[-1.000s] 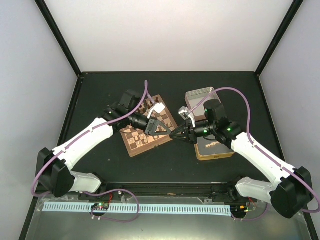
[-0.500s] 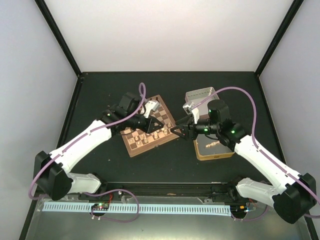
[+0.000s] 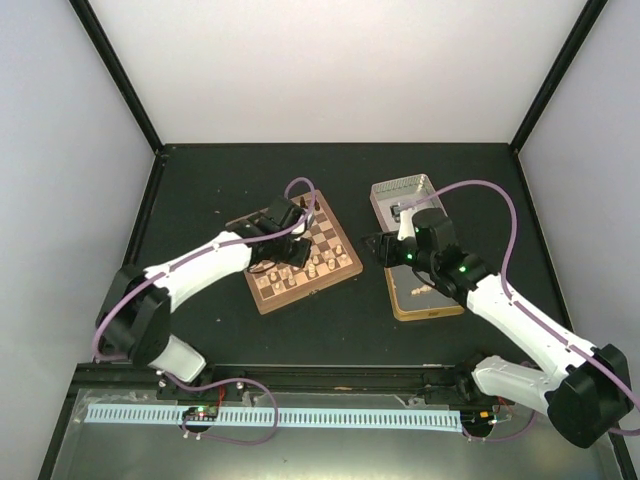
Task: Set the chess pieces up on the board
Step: Place the chess piece on the chessboard.
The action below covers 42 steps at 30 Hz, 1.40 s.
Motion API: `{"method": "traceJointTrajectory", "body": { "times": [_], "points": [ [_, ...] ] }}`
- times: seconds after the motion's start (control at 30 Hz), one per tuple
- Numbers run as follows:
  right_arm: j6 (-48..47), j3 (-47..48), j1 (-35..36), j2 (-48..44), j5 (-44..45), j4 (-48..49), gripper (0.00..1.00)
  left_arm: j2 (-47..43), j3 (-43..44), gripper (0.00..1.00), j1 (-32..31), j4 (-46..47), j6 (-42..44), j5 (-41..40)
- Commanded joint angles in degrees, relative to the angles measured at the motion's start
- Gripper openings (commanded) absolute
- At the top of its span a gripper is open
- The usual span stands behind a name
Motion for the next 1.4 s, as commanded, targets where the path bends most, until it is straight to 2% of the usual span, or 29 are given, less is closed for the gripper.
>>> {"method": "traceJointTrajectory", "body": {
  "times": [0.0, 0.47, 1.0, 1.37],
  "points": [
    [4.34, -1.09, 0.19, -1.13, 7.12, 1.74, 0.61, 4.48, 2.85, 0.06, -0.31, 0.67, -0.83, -3.88],
    [5.34, -1.62, 0.19, 1.13, 3.85, 2.79, 0.61, 12.19, 4.56, 0.07, 0.37, 1.73, -1.05, -1.3],
    [5.44, -1.44, 0.19, 2.18, 2.68, 3.03, 0.61, 14.28, 4.57, 0.15, 0.75, 1.8, -0.8, 0.0],
    [5.51, -1.26, 0.19, 1.75, 3.13, 2.72, 0.6, 12.54, 4.74, 0.21, 0.76, 1.11, -0.65, -0.54]
  ]
}}
